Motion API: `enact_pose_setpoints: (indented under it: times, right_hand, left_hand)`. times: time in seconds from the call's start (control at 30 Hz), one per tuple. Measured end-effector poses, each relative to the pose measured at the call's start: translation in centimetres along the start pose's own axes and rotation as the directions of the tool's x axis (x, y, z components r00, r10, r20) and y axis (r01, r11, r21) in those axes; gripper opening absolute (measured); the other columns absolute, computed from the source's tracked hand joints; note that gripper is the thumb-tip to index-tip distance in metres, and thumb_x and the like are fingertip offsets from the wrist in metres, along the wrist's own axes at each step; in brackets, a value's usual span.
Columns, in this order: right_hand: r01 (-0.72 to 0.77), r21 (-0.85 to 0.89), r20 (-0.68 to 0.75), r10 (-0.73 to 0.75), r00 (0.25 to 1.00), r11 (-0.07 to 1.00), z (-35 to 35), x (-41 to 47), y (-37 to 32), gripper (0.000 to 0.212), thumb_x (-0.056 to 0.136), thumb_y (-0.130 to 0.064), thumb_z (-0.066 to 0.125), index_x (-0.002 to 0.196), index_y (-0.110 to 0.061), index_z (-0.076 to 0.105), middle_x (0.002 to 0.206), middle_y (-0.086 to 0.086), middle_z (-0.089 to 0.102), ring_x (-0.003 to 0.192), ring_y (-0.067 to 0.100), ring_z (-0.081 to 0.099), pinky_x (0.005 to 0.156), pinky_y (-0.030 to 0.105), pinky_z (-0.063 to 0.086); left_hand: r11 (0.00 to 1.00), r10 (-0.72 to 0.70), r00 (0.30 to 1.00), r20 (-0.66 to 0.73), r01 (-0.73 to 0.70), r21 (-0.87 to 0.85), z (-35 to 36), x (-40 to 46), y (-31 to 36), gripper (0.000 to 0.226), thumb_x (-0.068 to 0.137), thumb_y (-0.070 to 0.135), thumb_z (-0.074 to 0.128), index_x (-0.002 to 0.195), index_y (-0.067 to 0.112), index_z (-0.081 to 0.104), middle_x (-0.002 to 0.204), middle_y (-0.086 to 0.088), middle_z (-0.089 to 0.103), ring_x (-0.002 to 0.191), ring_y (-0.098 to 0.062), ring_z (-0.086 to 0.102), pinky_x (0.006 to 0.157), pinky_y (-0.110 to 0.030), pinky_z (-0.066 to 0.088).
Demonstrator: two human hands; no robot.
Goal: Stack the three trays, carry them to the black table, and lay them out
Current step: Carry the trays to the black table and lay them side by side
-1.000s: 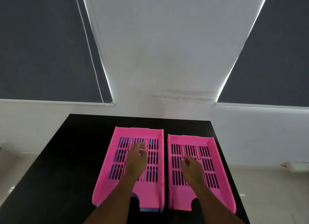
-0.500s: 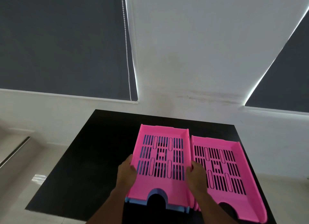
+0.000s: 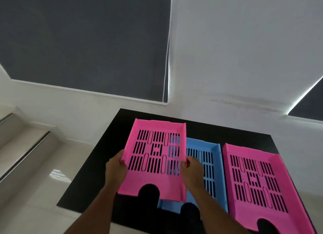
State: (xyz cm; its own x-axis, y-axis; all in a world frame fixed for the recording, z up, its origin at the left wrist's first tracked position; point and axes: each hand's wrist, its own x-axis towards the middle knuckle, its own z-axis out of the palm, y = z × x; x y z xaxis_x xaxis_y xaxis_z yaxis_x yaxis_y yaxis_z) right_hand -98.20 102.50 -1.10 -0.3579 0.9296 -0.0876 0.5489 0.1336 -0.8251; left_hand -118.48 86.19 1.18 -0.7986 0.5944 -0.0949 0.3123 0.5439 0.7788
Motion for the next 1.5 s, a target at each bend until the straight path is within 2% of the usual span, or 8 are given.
enact_pose_setpoints:
  times: [0.17, 0.3, 0.5, 0.93, 1.07, 1.13, 1.27, 1.5]
  right_hand:
    - [0.028, -0.01, 0.079, -0.028, 0.996, 1.0, 5.3, -1.5, -1.8, 0.025, 0.094, -0.011, 0.058, 0.07, -0.015, 0.056, 0.076, 0.004, 0.058, 0.061, 0.012, 0.053, 0.054, 0.018, 0.043]
    - [-0.016, -0.013, 0.168, 0.018, 0.986, 1.0, 8.3, -2.5, -2.4, 0.009, 0.092, -0.01, 0.058, 0.095, -0.01, 0.067, 0.091, 0.009, 0.066, 0.08, 0.026, 0.068, 0.073, 0.04, 0.062]
    - [-0.088, 0.002, 0.257, 0.084, 0.963, 0.996, 10.1, -3.7, -2.9, 0.049, 0.094, 0.005, 0.053, 0.14, -0.012, 0.05, 0.117, 0.008, 0.066, 0.084, 0.01, 0.065, 0.056, 0.013, 0.051]
    - [-0.035, -0.118, 0.256, 0.064, 0.965, 0.992, 10.3, -2.0, -1.8, 0.035, 0.096, 0.001, 0.053, 0.13, -0.003, 0.059, 0.12, 0.012, 0.066, 0.063, -0.002, 0.056, 0.051, 0.006, 0.049]
    - [-0.021, -0.134, 0.262, 0.056, 0.964, 0.991, 9.7, -1.9, -2.9, 0.047, 0.095, 0.004, 0.049, 0.069, -0.034, 0.043, 0.07, -0.011, 0.044, 0.039, -0.006, 0.05, 0.041, 0.011, 0.041]
    - [-0.011, -0.152, 0.232, 0.047, 0.971, 0.988, 9.6, -1.7, -2.9, 0.048, 0.094, 0.005, 0.049, 0.063, -0.03, 0.042, 0.063, -0.011, 0.042, 0.037, -0.002, 0.049, 0.039, 0.014, 0.04]
    - [0.002, -0.173, 0.155, 0.026, 0.988, 0.985, 8.5, -1.2, -2.6, 0.021, 0.096, 0.0, 0.05, 0.098, -0.003, 0.071, 0.09, 0.013, 0.073, 0.067, 0.02, 0.067, 0.057, 0.025, 0.056]
    - [-0.05, -0.113, -0.002, 0.05, 0.999, 0.992, 3.7, -0.7, 0.0, 0.025, 0.098, -0.007, 0.052, 0.117, -0.009, 0.068, 0.103, 0.006, 0.071, 0.076, 0.003, 0.064, 0.062, 0.015, 0.053]
  left_hand:
    - [0.997, -0.033, 0.998, -0.052, 0.036, 0.074, -3.8, 1.4, -4.4, 0.036, 0.091, -0.008, 0.042, 0.113, 0.012, 0.062, 0.075, 0.001, 0.068, 0.057, -0.015, 0.069, 0.05, -0.028, 0.059]
    - [0.991, -0.044, 0.995, -0.091, 0.055, 0.12, -5.4, 2.0, -6.3, 0.036, 0.09, -0.011, 0.042, 0.112, 0.009, 0.062, 0.069, 0.008, 0.062, 0.048, -0.008, 0.062, 0.04, -0.012, 0.045]
    - [0.983, -0.08, 0.992, -0.093, 0.094, 0.16, -5.5, 3.2, -9.5, 0.036, 0.09, -0.007, 0.043, 0.108, 0.016, 0.064, 0.063, 0.006, 0.065, 0.042, -0.005, 0.06, 0.037, -0.013, 0.044]
    - [0.979, -0.185, 0.981, -0.054, 0.189, 0.081, -2.9, 5.0, -9.6, 0.032, 0.092, -0.007, 0.041, 0.109, 0.007, 0.065, 0.076, 0.002, 0.068, 0.047, -0.014, 0.063, 0.04, -0.02, 0.046]
    - [0.977, -0.2, 0.979, -0.025, 0.201, 0.071, -2.6, 5.5, -9.6, 0.027, 0.092, -0.002, 0.042, 0.11, 0.006, 0.06, 0.077, -0.003, 0.068, 0.055, -0.016, 0.068, 0.044, -0.024, 0.051]
    - [0.979, -0.192, 0.981, -0.039, 0.194, 0.066, -2.2, 5.6, -9.3, 0.03, 0.092, 0.002, 0.047, 0.12, 0.008, 0.056, 0.093, -0.01, 0.068, 0.062, -0.017, 0.068, 0.048, -0.026, 0.055]
    - [0.986, -0.151, 0.987, -0.058, 0.154, 0.061, -0.5, 5.7, -8.0, 0.041, 0.091, 0.004, 0.051, 0.132, 0.011, 0.049, 0.146, -0.021, 0.042, 0.061, -0.018, 0.067, 0.042, -0.022, 0.051]
    - [0.993, -0.113, 0.991, 0.071, 0.115, -0.021, 4.2, 3.2, -3.9, 0.047, 0.097, 0.016, 0.053, 0.143, 0.015, 0.042, 0.105, -0.004, 0.069, 0.054, -0.005, 0.058, 0.044, -0.013, 0.051]
